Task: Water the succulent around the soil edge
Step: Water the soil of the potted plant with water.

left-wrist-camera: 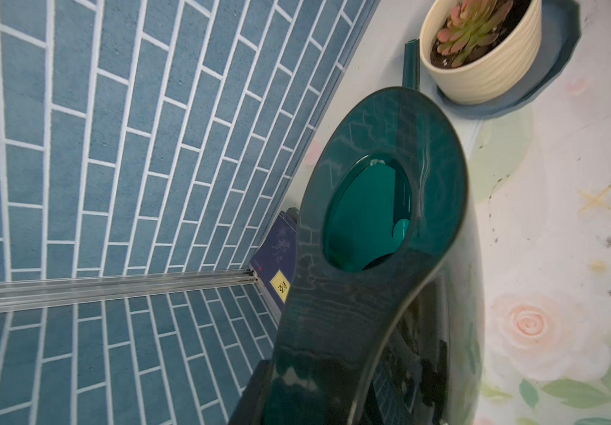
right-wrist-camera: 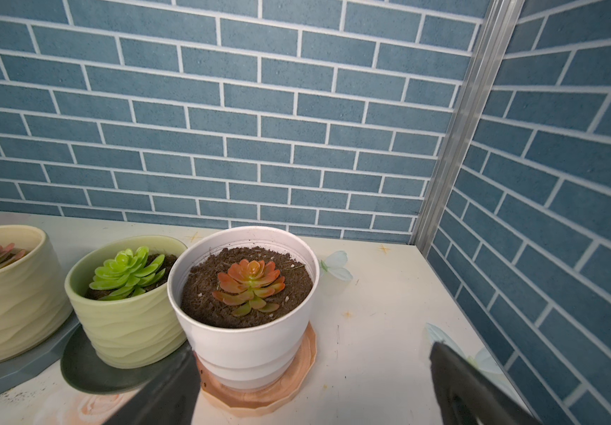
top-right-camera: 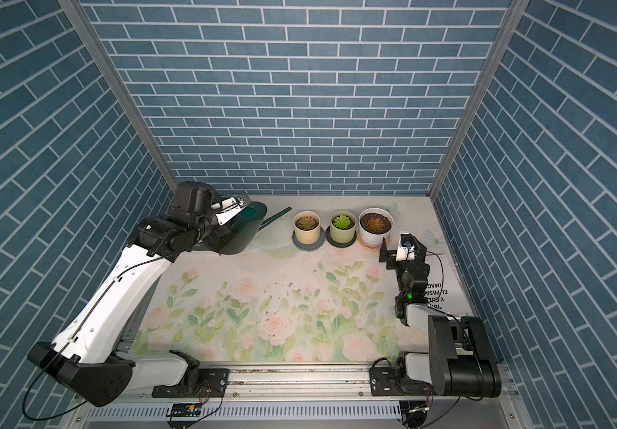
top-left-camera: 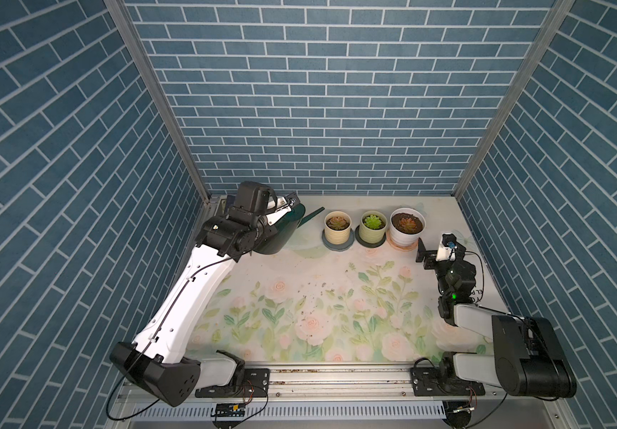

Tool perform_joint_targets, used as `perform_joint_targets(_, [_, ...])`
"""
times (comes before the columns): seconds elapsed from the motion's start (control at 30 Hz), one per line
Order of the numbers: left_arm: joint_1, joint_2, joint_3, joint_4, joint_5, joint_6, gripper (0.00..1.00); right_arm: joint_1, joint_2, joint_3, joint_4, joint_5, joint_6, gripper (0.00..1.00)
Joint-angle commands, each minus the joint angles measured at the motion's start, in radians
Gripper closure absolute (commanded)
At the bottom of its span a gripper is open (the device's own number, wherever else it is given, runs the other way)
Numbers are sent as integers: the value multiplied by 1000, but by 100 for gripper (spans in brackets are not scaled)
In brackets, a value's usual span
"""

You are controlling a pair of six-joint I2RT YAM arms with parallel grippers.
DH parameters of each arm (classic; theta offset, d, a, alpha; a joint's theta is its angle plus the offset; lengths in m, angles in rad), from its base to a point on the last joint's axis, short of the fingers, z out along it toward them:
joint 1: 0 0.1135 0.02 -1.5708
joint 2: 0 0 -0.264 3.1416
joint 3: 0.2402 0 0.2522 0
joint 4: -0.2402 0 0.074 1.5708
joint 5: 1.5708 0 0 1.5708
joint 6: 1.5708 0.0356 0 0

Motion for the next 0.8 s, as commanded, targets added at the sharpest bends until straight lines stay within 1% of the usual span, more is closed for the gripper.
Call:
perform_joint_targets(0.0, [-23,37,39,50,-108,76,100,-3,1,-11,39,9,-22,1])
perform_joint_targets(0.1, [-40,70,102,48,-78,82,100,-2,3,-13,41,12,-24,1])
perform_joint_targets(0.23, [-55,92,140,34,-18,82,100,-2,3,-13,41,15,-22,1])
perform_joint_targets(0.4, [-55,86,127,49,-22,91,100,-2,4,-11,39,15,-22,1])
perform_joint_targets(0.57, [-54,122,99,96,-22,103,100,-3,5,-10,39,14,-21,1])
perform_joint_targets(0.67, [-51,155,112,128,-21,114,100,-2,3,-13,40,9,-19,0])
perform_joint_targets(0.77, [-48,170,135,157,11,119,100,-2,-1,-14,41,4,-19,1])
